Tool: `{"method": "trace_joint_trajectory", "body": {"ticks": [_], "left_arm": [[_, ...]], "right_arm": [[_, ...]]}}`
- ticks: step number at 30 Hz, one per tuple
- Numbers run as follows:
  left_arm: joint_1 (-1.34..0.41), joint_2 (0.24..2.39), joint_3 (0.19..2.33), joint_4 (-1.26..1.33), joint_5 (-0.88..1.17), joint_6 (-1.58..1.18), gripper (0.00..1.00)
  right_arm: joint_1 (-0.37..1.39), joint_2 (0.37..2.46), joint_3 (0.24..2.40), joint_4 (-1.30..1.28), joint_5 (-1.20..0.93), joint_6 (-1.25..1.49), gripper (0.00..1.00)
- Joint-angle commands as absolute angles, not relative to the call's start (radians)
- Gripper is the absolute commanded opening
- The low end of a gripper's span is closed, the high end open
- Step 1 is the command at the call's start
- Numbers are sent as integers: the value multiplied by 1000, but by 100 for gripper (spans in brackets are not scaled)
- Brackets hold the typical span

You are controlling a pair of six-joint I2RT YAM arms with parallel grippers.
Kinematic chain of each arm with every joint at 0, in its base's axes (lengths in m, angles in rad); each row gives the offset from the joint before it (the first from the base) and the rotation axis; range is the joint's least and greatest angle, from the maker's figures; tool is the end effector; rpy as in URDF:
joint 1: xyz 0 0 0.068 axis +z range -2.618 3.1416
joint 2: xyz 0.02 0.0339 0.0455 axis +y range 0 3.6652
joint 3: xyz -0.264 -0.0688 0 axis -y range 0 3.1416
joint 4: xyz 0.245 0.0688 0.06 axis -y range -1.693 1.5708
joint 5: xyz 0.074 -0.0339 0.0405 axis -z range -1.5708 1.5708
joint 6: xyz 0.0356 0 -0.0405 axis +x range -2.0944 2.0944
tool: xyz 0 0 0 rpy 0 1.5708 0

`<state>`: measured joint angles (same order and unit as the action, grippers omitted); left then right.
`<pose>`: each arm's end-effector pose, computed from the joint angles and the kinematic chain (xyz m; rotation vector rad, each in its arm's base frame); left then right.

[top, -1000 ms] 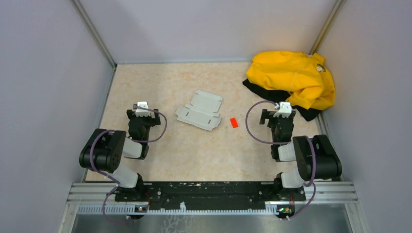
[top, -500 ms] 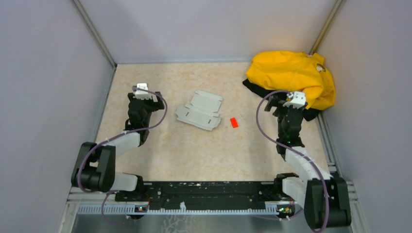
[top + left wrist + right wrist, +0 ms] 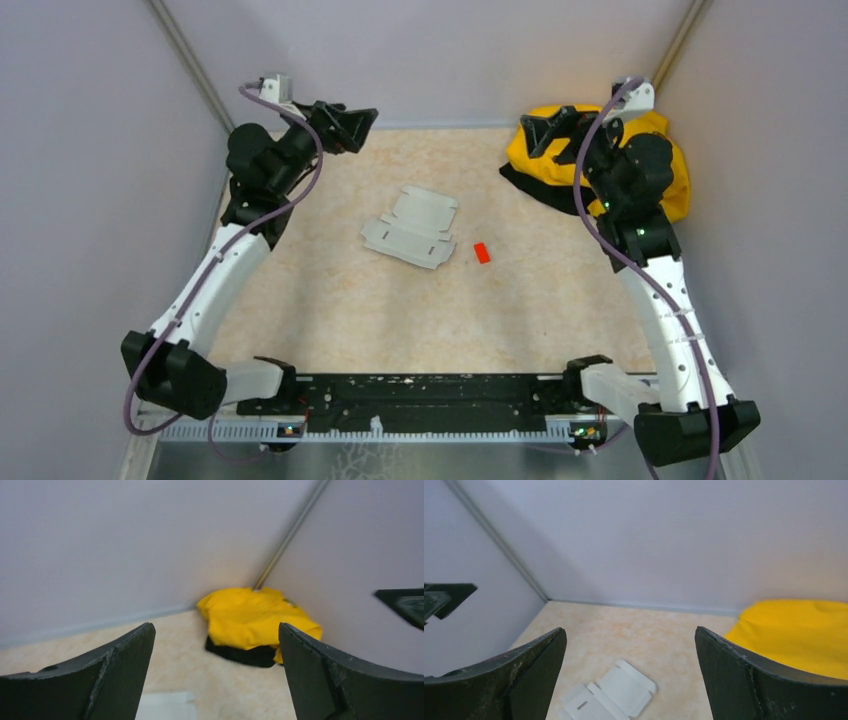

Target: Fold the paper box

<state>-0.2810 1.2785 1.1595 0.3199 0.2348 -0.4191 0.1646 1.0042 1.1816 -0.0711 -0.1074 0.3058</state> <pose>0.2867 -0.0914 0.4185 0.1051 1.4117 -0.7435 0.2141 0.0394 0.4501 0.0161 1.4817 0.4608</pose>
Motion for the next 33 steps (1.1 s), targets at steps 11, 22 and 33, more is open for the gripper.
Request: {"method": "trace_joint_trajectory", "body": {"ticks": [11,22,33], "left_arm": [[-305,1340,1443,-83,196,-416,99],[-306,1337,965,-166,108,-500,99],[-323,1313,878,-206,40,-530,99]], "right_arm": [[180,1307,1261,35,-443,490,98],[366,1397,1054,-202,-206,365,94],[367,1446,999,-151,-242,429,48]]}}
